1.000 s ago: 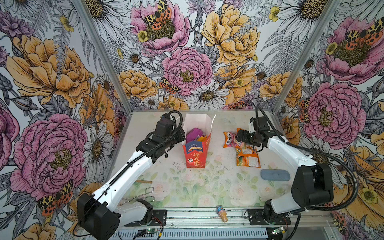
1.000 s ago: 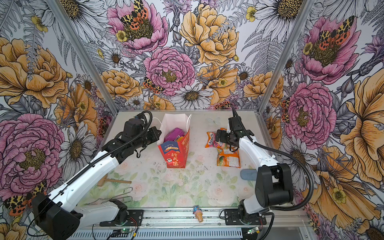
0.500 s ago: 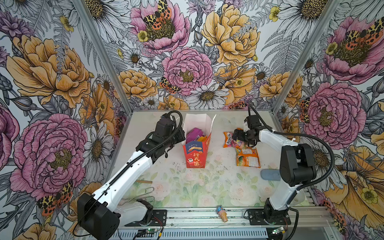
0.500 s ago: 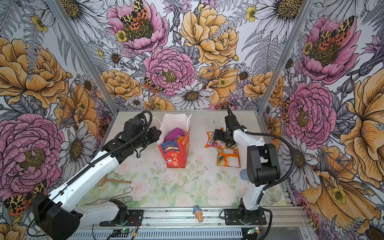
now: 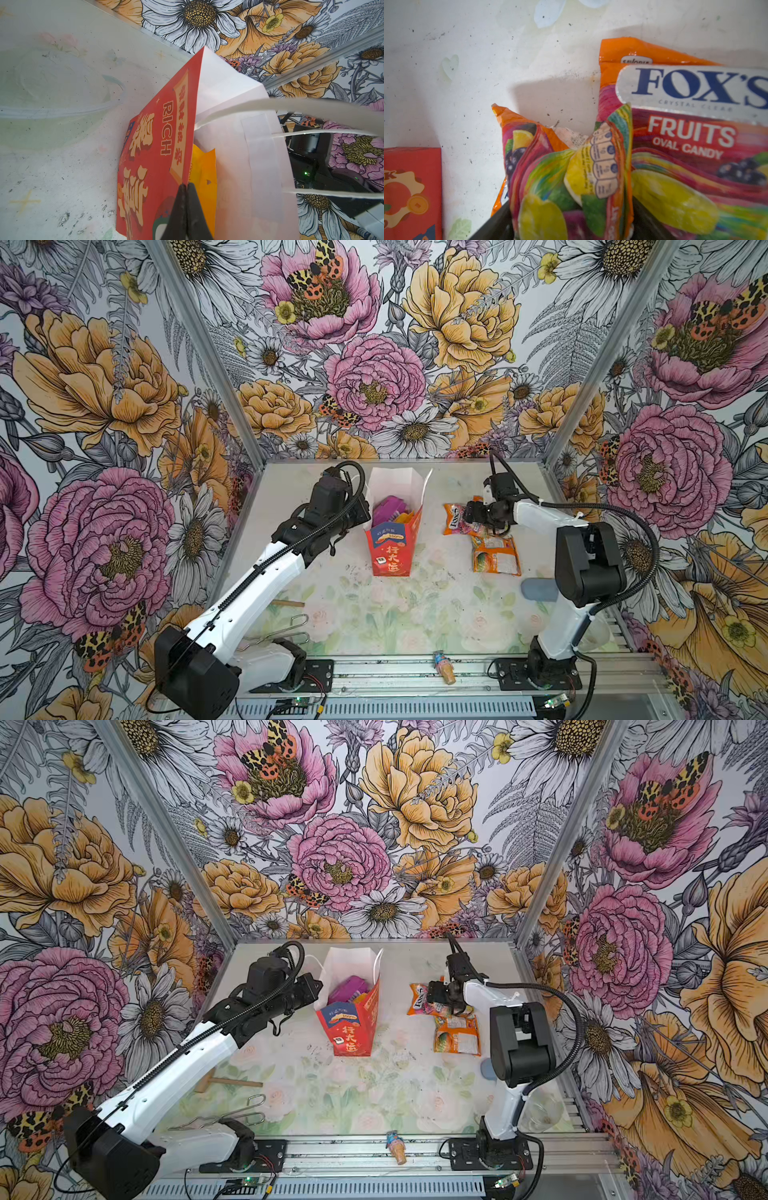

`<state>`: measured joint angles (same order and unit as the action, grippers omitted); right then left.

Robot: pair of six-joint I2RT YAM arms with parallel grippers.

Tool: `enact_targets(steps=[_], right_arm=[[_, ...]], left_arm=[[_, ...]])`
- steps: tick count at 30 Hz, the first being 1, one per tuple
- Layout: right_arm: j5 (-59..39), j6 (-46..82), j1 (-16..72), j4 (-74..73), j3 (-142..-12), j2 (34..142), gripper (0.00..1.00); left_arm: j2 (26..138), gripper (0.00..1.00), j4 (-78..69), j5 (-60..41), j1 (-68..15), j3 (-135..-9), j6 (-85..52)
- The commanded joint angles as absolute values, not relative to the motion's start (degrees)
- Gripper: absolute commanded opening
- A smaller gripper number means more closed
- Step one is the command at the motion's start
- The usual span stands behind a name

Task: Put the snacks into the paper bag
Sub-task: 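Lower the right gripper onto a FOX'S Fruits candy bag and grasp it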

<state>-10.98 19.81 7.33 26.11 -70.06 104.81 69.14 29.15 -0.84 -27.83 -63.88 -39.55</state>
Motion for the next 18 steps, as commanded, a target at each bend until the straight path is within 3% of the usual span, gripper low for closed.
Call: enact_targets(steps=[1, 5, 10, 18], right_arm=[[-12.05, 19.77, 8.02, 23.09, -68.88, 105.05, 0.73], [-11.98, 19.86, 8.18, 21.86, -67.99, 104.18, 0.61], [-11.49, 19.86, 8.22, 20.84, -67.07, 101.78, 0.39], [-12.44, 19.52, 8.25, 20.02, -65.94, 95.03, 0.15]], left_arm=[[68.88, 0.0, 30.12, -0.57, -27.23, -63.63, -39.11], [68.84, 0.0, 30.06, -0.61, -27.16, -63.63, -39.11], [68.82, 0.0, 30.06, -0.62, -27.11, -63.46, -39.11], [68.4, 0.0, 30.11, -0.88, -27.04, -63.44, -39.2]])
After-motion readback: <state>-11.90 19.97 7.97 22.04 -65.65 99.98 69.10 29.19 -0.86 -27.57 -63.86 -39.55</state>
